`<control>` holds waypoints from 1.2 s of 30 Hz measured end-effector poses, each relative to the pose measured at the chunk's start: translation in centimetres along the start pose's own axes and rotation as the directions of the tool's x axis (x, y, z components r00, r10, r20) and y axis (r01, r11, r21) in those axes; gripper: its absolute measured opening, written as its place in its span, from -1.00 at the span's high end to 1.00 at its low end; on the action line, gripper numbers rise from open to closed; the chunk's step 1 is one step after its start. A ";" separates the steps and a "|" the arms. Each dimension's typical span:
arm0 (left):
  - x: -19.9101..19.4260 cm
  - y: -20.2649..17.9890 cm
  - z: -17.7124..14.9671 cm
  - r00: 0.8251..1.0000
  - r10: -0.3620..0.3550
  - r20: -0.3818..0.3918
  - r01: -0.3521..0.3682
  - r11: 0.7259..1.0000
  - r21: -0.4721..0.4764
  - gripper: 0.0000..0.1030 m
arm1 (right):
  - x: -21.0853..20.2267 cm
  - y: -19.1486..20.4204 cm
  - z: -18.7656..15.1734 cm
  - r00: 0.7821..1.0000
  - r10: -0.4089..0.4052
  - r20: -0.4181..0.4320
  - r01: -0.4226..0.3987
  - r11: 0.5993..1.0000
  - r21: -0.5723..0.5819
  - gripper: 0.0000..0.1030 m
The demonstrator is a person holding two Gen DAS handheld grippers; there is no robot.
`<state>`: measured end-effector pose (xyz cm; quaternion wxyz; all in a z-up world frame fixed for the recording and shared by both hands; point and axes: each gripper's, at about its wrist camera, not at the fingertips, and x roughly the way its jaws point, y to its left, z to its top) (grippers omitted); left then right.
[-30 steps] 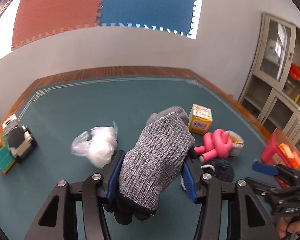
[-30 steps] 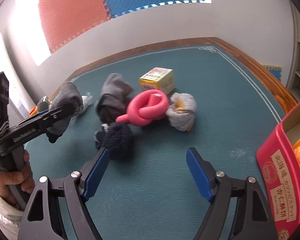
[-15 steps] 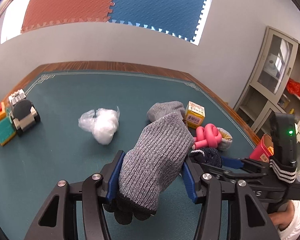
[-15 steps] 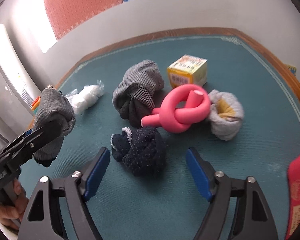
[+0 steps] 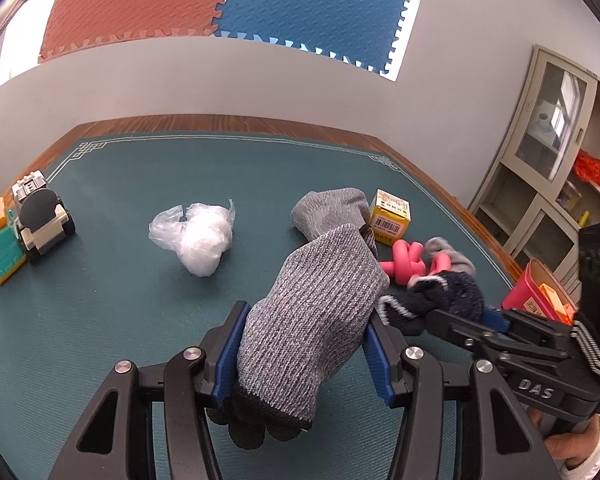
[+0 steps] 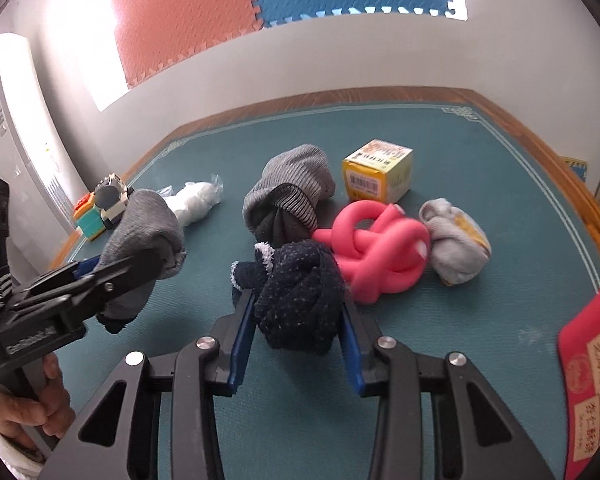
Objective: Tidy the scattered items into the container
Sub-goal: 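Carry the navy sock over the red tin while the left gripper carries the glove there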
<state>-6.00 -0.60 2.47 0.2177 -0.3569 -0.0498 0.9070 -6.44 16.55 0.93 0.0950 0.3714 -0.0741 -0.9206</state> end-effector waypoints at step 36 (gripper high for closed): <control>1.6 -23.2 -2.2 0.938 -0.325 -0.122 0.346 0.907 0.239 -0.08 | -24.7 -19.1 -9.6 0.855 -0.475 0.209 0.383 0.849 0.363 0.17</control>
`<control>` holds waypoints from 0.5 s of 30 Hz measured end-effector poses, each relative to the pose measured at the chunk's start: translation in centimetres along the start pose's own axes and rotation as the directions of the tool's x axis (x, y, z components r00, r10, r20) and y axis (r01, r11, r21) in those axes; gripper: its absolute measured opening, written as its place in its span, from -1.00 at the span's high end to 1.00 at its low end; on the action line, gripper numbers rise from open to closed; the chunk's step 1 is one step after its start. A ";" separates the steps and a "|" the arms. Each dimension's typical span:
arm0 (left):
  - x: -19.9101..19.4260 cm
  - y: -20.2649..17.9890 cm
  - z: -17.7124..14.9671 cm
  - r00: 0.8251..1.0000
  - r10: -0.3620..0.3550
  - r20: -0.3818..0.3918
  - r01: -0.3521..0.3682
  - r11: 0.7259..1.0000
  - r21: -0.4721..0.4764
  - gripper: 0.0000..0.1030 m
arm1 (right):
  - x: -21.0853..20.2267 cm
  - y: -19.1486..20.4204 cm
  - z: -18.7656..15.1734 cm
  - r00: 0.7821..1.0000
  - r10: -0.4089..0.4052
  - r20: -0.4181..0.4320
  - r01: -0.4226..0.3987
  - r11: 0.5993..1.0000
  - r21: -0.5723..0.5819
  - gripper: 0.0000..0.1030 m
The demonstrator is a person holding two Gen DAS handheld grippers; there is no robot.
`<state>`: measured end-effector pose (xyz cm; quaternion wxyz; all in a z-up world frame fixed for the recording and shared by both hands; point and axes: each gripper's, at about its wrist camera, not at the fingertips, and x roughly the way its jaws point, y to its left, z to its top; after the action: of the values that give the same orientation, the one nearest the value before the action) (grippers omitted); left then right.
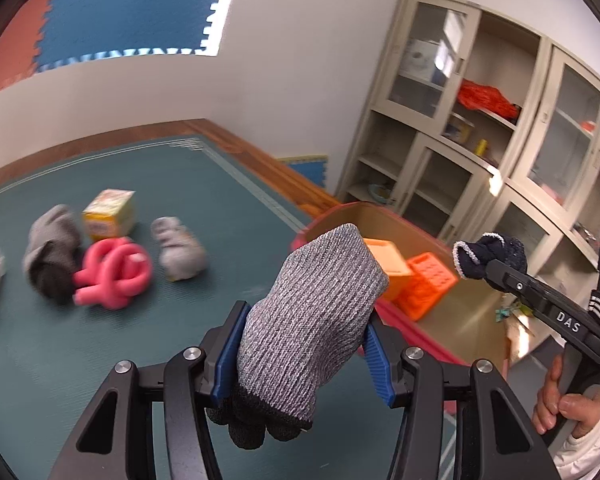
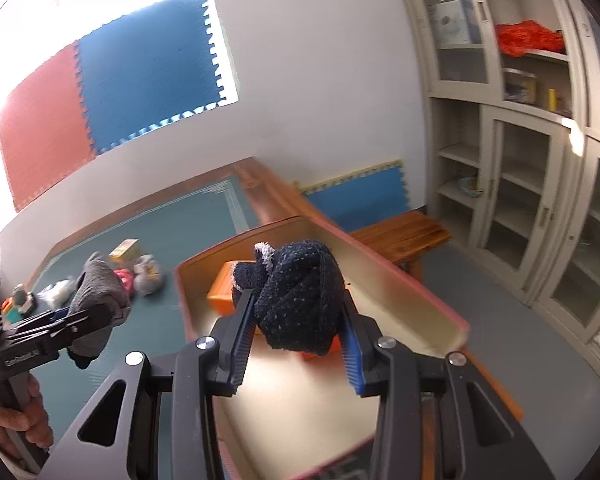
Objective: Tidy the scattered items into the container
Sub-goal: 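Carry the navy sock over the red tin while the left gripper carries the glove there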
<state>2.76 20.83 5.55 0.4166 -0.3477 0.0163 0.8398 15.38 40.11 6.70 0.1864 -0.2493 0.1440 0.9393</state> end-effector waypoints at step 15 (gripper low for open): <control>3.2 -8.2 3.2 0.979 -0.205 -0.020 0.206 0.977 0.064 -0.10 | -0.4 -3.4 0.3 0.999 -0.024 0.026 0.023 0.998 0.057 0.17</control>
<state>5.43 29.39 8.20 0.5121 -0.3393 0.0105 0.7890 16.99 43.14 6.58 0.2062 -0.2331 0.1651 0.9359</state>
